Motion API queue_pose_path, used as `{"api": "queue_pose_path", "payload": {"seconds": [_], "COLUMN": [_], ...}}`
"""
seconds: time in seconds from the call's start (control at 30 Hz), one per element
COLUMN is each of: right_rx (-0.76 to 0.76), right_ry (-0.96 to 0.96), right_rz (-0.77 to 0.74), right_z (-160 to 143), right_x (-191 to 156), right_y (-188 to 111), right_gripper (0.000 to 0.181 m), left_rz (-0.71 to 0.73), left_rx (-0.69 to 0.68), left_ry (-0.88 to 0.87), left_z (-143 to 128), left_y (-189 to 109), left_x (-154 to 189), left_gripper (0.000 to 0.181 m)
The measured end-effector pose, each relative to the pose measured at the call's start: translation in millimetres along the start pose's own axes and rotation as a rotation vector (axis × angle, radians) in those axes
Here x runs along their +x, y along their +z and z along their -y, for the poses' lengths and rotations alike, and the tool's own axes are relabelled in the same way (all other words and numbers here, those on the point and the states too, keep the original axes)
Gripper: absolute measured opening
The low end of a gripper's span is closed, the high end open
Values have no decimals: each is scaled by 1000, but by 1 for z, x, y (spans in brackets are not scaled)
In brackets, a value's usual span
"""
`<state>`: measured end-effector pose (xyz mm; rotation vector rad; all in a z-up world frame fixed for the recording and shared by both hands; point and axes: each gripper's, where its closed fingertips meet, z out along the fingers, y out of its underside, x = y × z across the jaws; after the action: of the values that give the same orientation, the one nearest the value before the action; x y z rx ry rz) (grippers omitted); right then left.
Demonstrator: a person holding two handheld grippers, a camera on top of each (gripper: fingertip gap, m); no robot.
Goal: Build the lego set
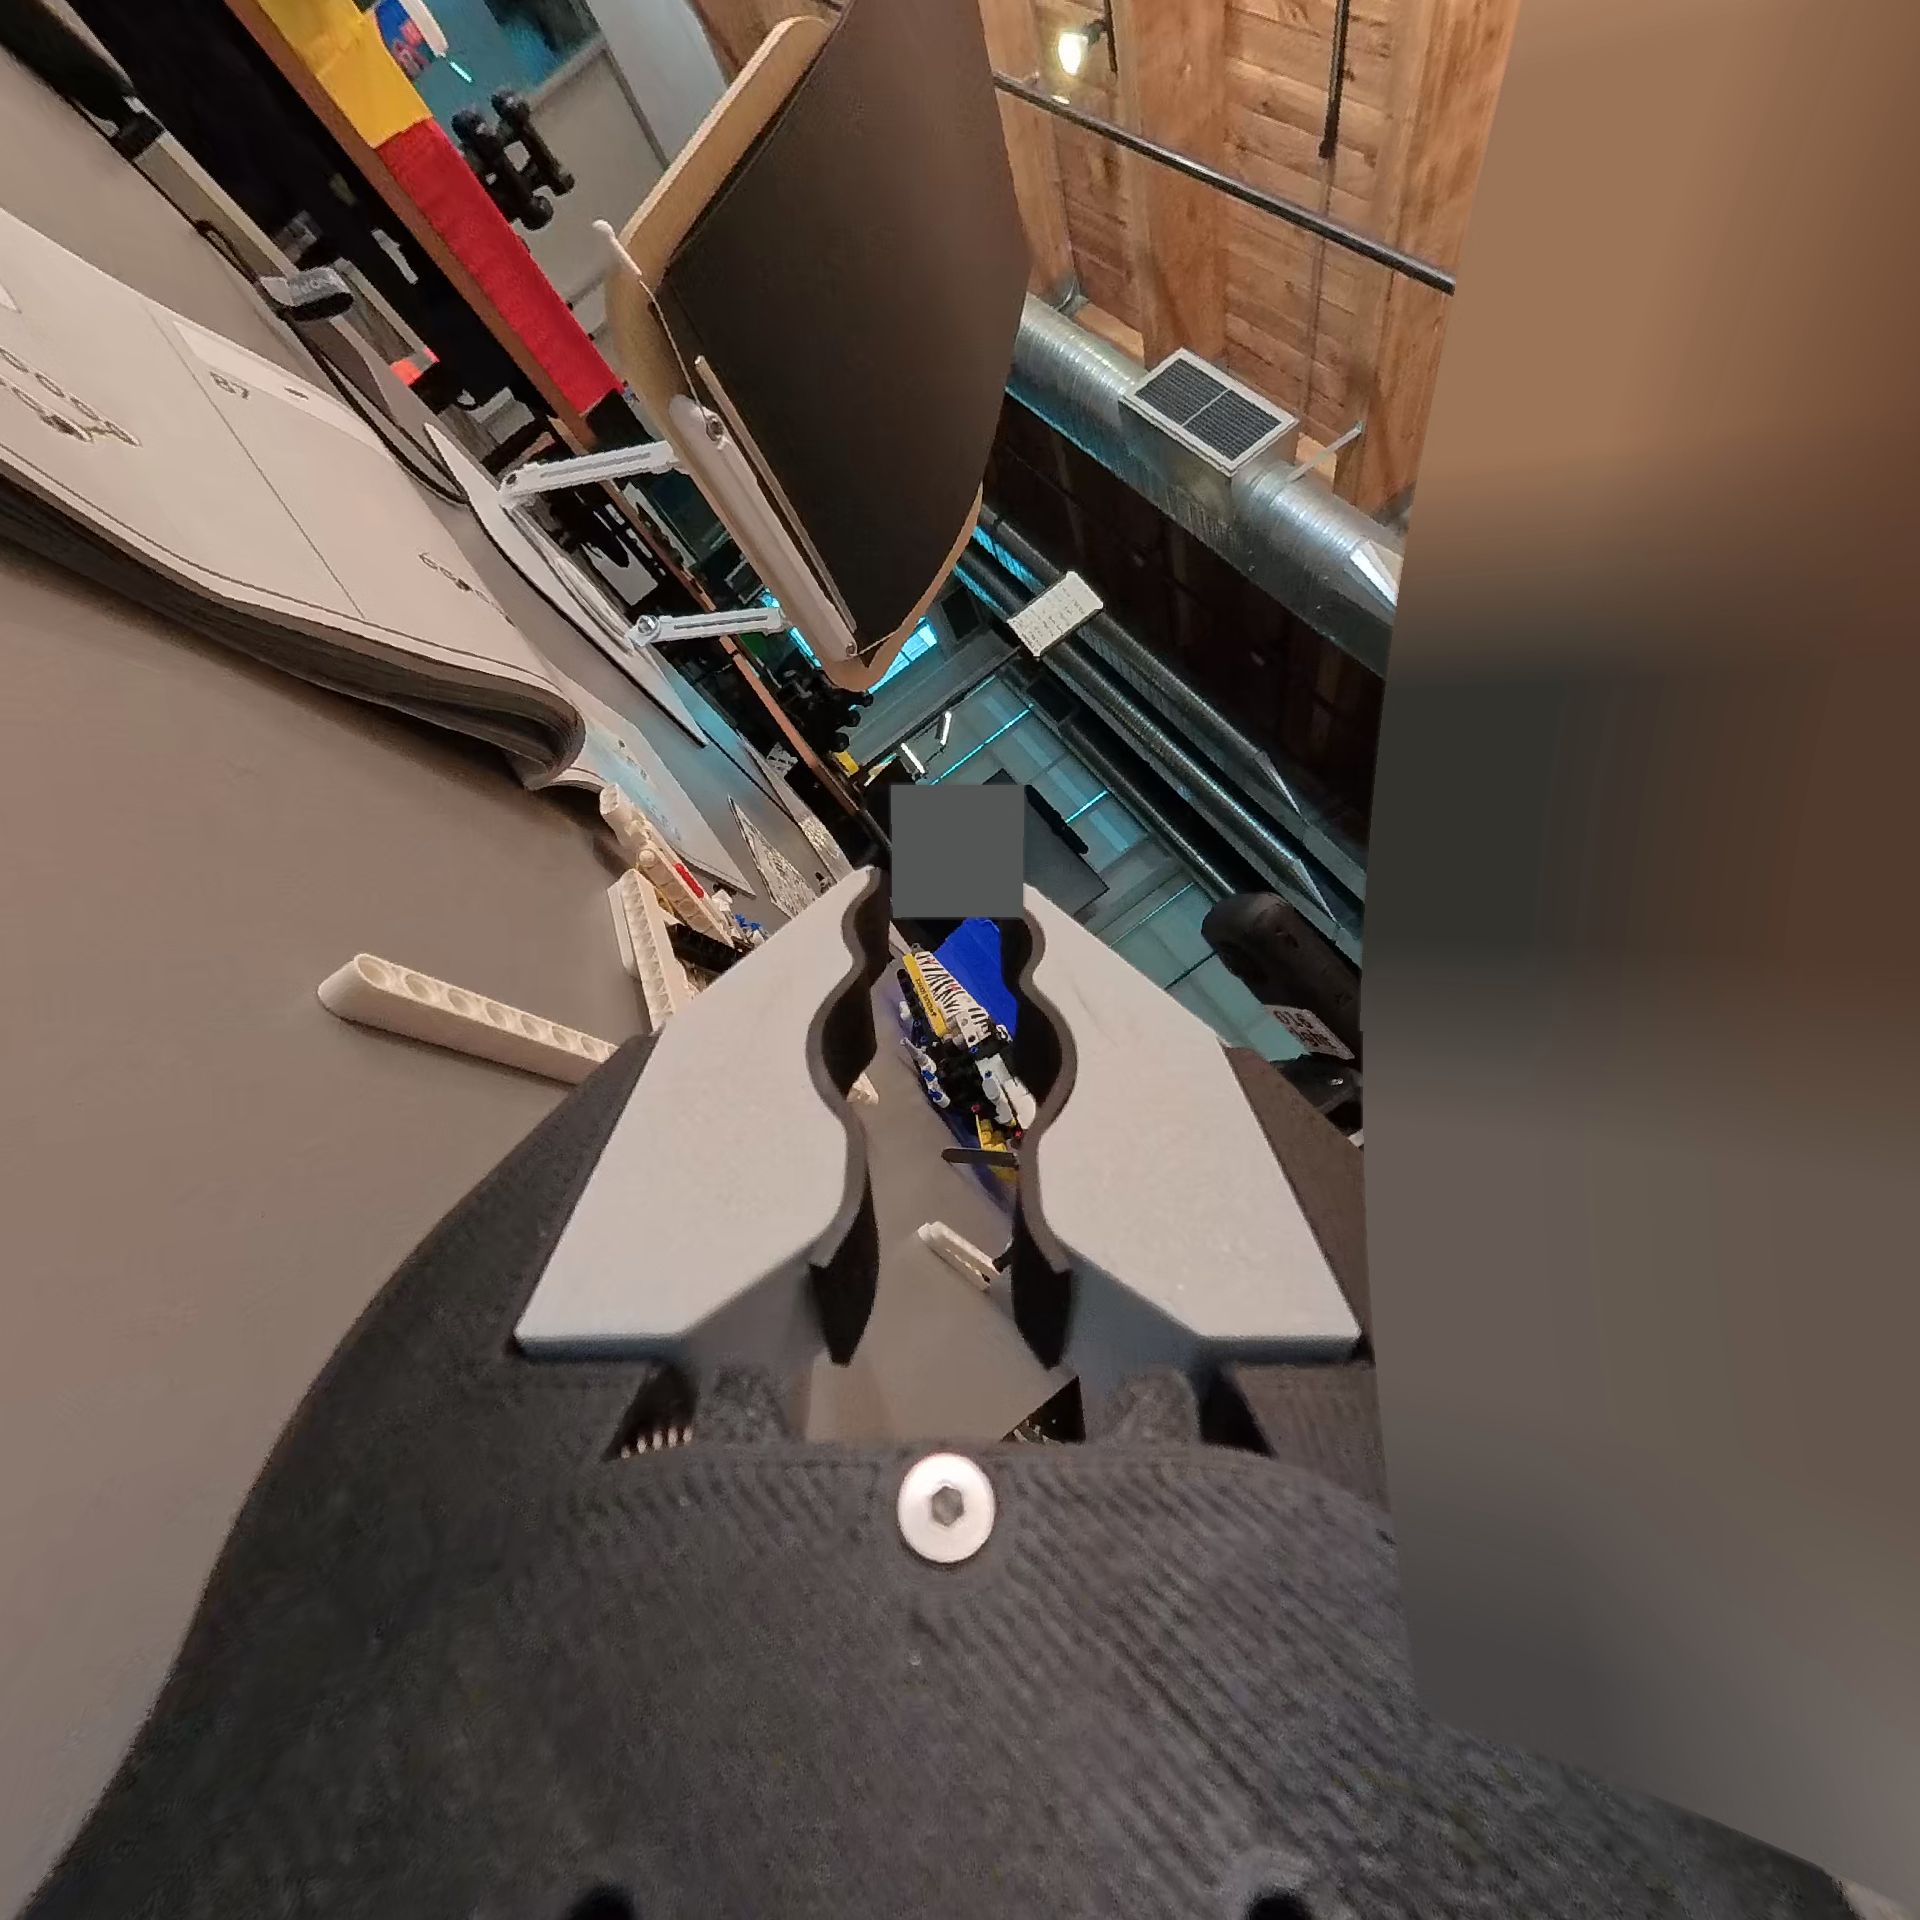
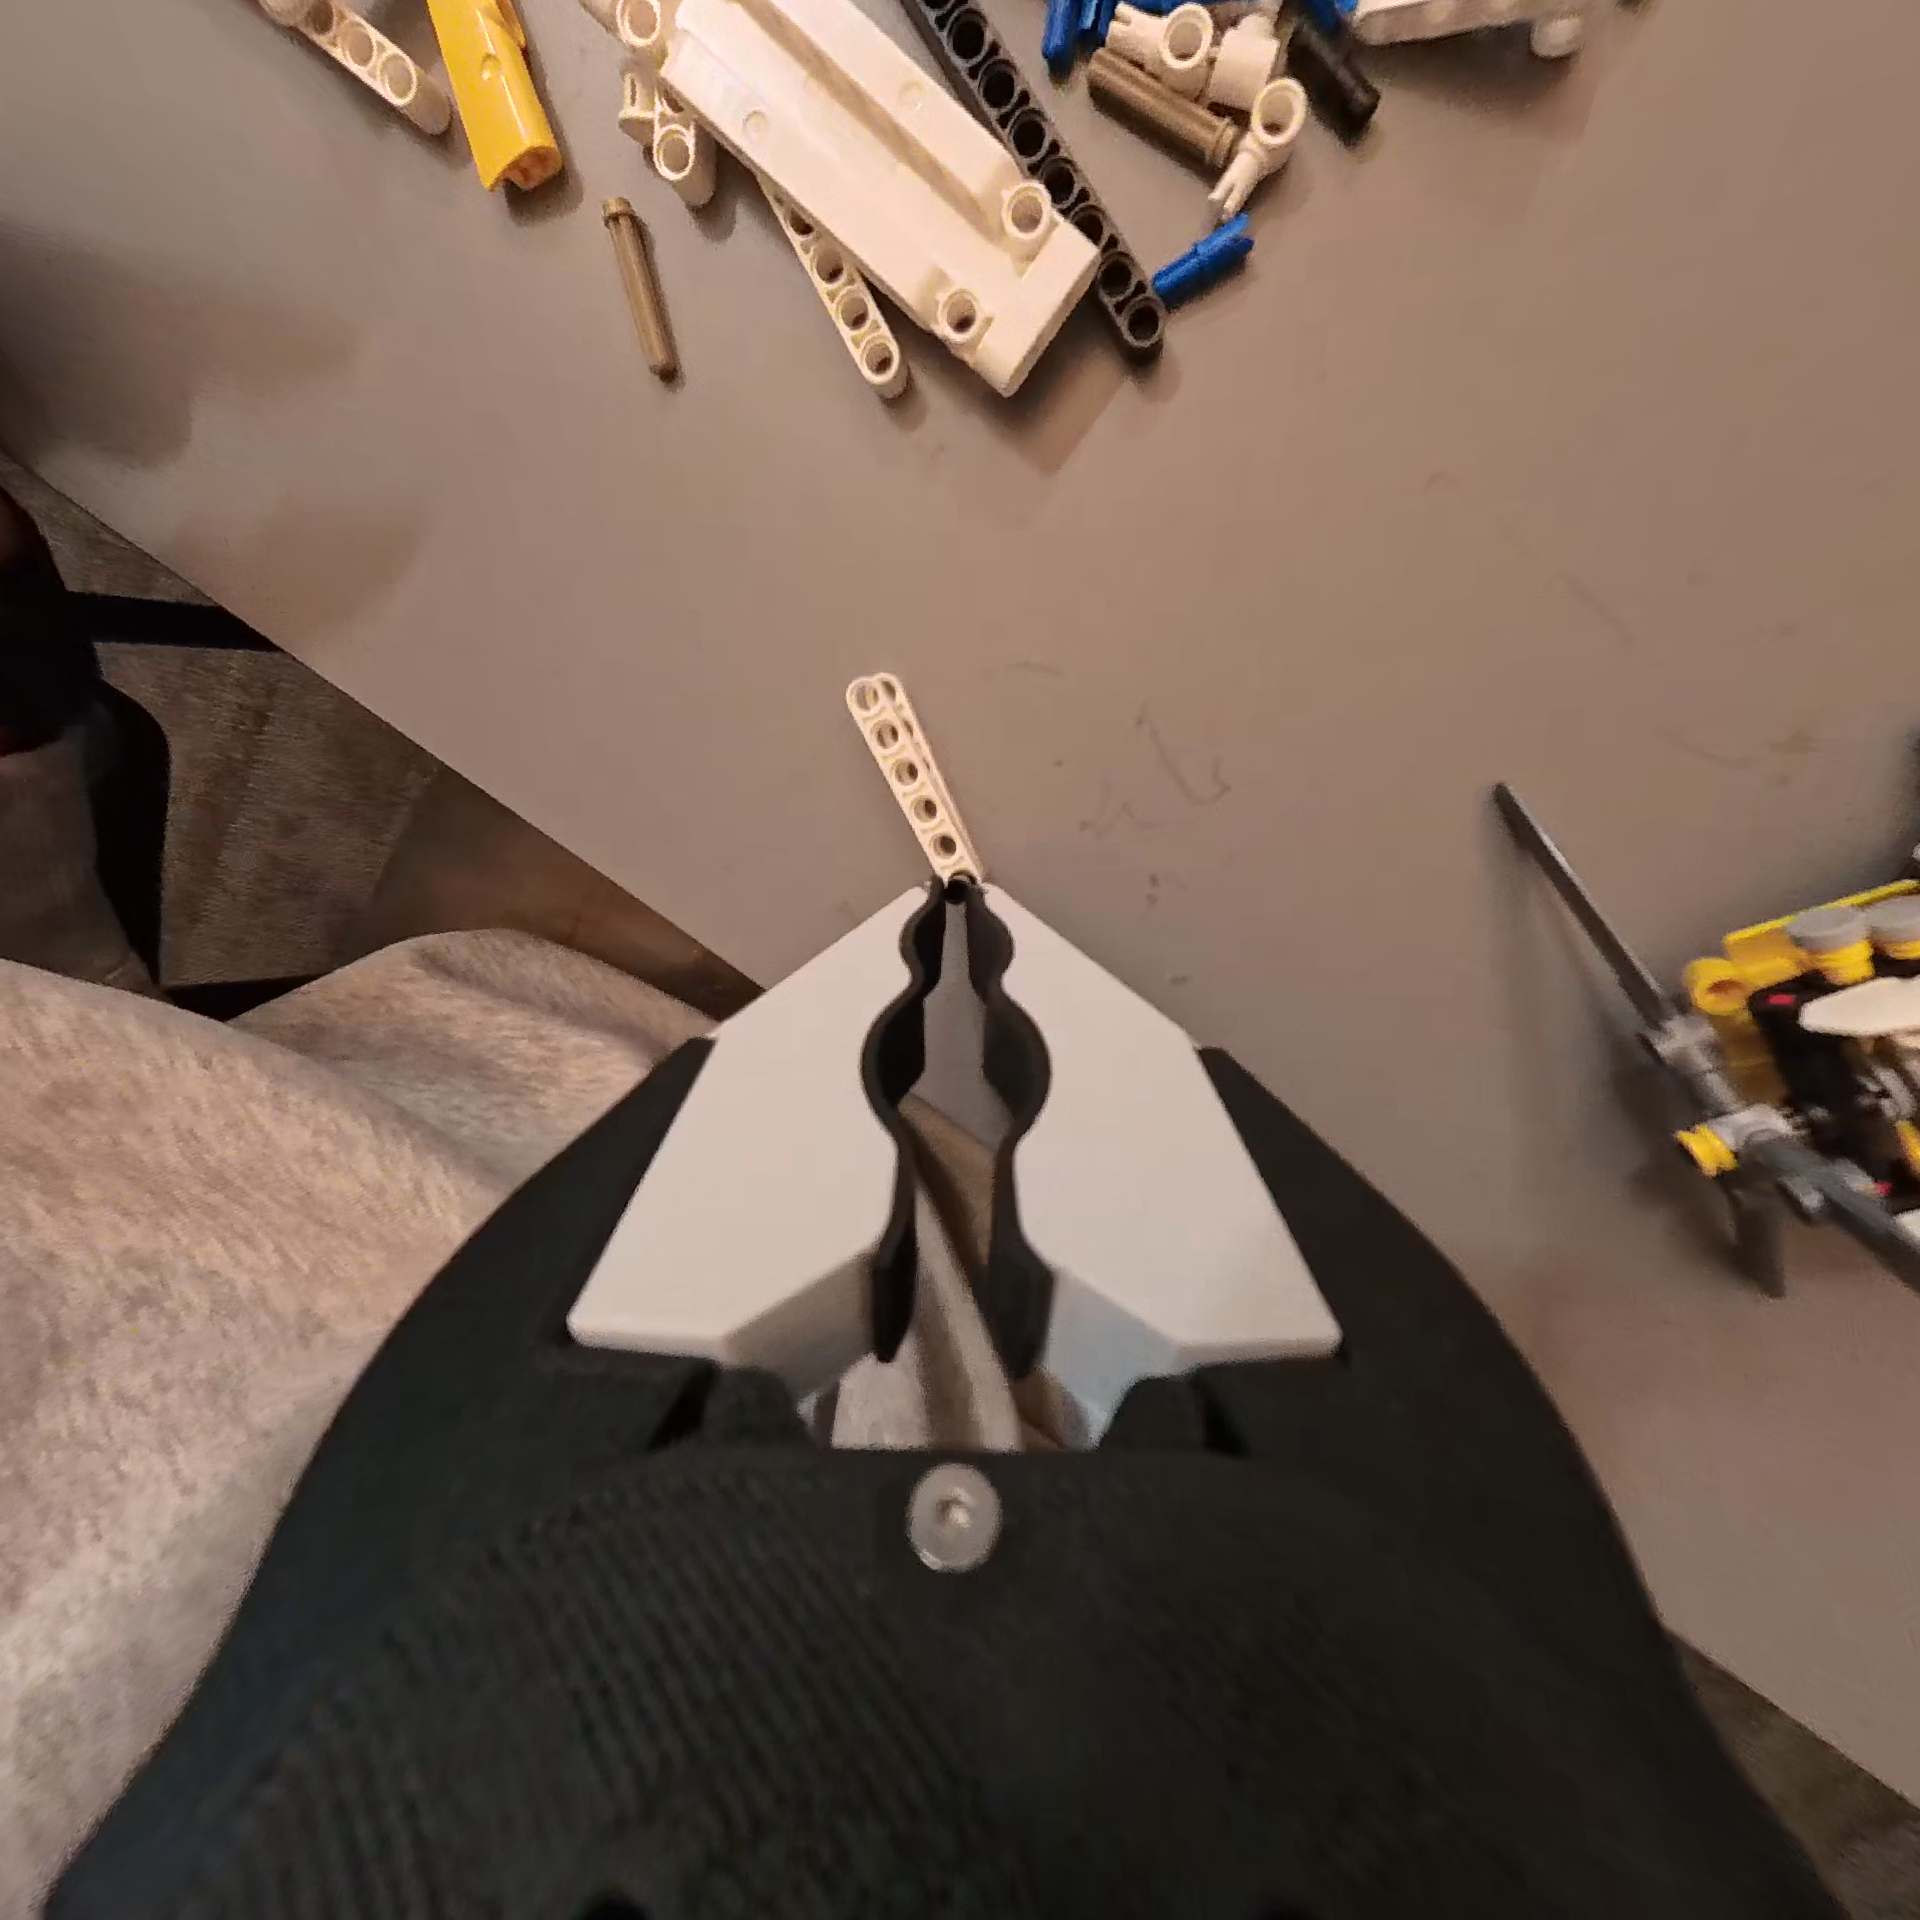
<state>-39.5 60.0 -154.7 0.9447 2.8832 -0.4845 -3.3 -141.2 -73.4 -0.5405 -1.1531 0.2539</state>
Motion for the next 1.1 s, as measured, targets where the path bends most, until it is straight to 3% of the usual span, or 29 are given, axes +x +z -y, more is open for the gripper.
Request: {"api": "queue_pose_path", "payload": {"seconds": [0.03, 0.43, 0.63, 0.93, 1.1], "right_rx": [-2, -78, -99, -162, -203], "right_ry": [-18, -366, -651, -1134, -1239], "right_rz": [-12, -185, -287, -389, -370], "right_z": [0, 1, 3, 2, -2], "right_x": [1, 7, 6, 2, 1], "right_y": [0, -4, -7, -8, -1], "right_gripper": [2, 18, 25, 10, 9], "left_rz": [1, -4, -8, -10, -11], "left_rx": [1, 2, 4, 4, 4], "left_ry": [0, -9, -15, -20, -21], "left_z": [0, 0, 1, 1, 1], "left_y": [0, 0, 0, 0, 0], "left_x": [0, 0, 0, 0, 0], "left_gripper": [18, 17, 17, 17, 16]}}
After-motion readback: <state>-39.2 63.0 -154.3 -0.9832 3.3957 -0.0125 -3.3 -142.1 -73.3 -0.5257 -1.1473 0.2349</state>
